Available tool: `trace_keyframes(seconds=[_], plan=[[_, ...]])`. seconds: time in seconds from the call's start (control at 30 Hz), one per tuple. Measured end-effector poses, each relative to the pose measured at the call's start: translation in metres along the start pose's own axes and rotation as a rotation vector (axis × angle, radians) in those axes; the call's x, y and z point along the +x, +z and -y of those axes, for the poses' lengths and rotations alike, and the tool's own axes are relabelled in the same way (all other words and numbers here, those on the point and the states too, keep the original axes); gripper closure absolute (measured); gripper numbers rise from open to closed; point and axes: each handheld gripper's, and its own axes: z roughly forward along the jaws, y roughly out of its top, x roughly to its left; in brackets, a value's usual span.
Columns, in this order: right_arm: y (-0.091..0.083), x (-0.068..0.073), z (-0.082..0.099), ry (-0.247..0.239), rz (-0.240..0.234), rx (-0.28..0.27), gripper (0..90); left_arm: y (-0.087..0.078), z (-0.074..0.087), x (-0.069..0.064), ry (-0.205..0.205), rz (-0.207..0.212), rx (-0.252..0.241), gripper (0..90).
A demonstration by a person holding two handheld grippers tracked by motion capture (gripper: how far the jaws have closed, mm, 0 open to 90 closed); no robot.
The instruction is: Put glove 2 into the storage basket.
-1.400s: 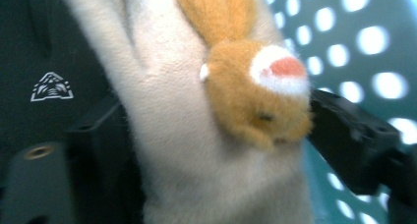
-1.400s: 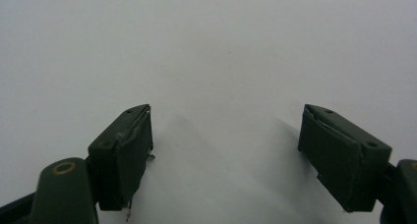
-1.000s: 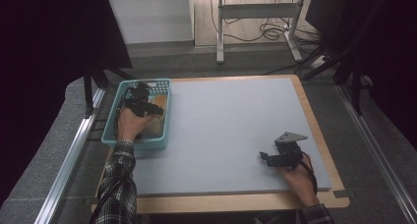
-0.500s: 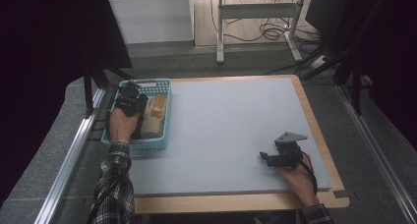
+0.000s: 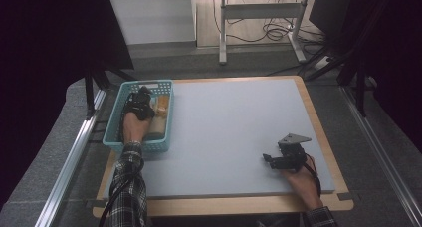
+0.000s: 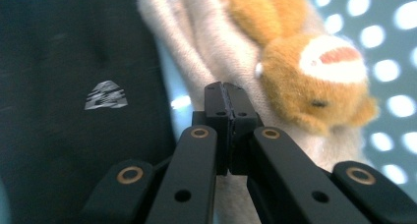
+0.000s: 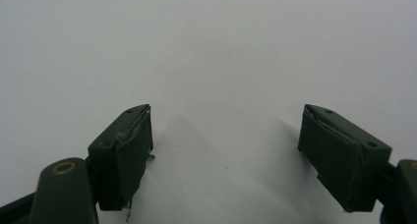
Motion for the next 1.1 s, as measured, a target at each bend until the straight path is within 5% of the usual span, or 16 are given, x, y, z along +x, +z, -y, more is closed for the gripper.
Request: trace_keyframes(seconds=[0.13,0.27,0.73,1.1], plan=[[0.000,0.000,0.000,0.000,0.000,0.000,20.4,0.001,-0.003,-0.008,0.036,-0.030,0.013,90.0],[0.000,0.000,0.000,0.000,0.000,0.000,20.4,0.001,-0.002,-0.002,0.018,-0.024,0.006,89.9],[0.000,0.000,0.000,-0.001,0.000,0.000,20.4,-0.016,0.003,0.011,0.005,-0.084,-0.069,55.8],[0.000,0.000,0.000,-0.002,0.001,-0.001,20.4,-0.035,0.012,0.023,-0.014,-0.067,-0.124,40.3]])
